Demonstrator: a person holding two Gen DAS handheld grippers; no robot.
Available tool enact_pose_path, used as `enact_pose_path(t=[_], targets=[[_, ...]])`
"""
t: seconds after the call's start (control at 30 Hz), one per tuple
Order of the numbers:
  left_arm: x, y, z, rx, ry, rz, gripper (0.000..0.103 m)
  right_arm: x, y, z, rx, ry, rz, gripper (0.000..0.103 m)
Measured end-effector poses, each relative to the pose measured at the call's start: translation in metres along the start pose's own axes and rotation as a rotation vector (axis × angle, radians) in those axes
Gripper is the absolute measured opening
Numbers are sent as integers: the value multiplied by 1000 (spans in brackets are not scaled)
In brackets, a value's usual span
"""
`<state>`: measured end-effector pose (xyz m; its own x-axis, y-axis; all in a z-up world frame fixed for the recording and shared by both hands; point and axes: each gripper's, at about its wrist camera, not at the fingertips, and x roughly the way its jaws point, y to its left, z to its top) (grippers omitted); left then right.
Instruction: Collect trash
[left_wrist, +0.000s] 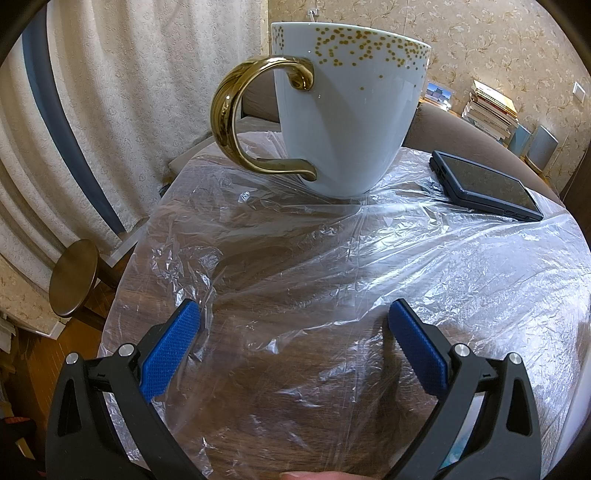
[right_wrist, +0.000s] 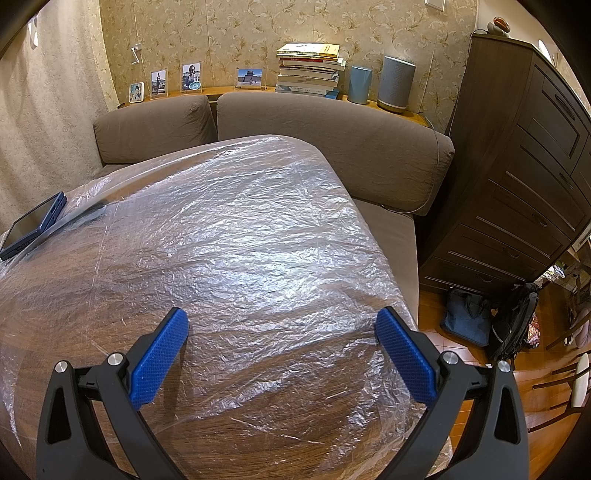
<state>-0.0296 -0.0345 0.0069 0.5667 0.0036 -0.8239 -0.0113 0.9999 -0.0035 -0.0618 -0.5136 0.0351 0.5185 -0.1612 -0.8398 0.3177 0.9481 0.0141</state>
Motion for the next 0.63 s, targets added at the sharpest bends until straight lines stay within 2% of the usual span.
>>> enact_pose_path(t=[0.63], targets=[[1, 0, 3, 14, 0, -11, 102, 0, -1, 0, 0, 0, 0, 99]])
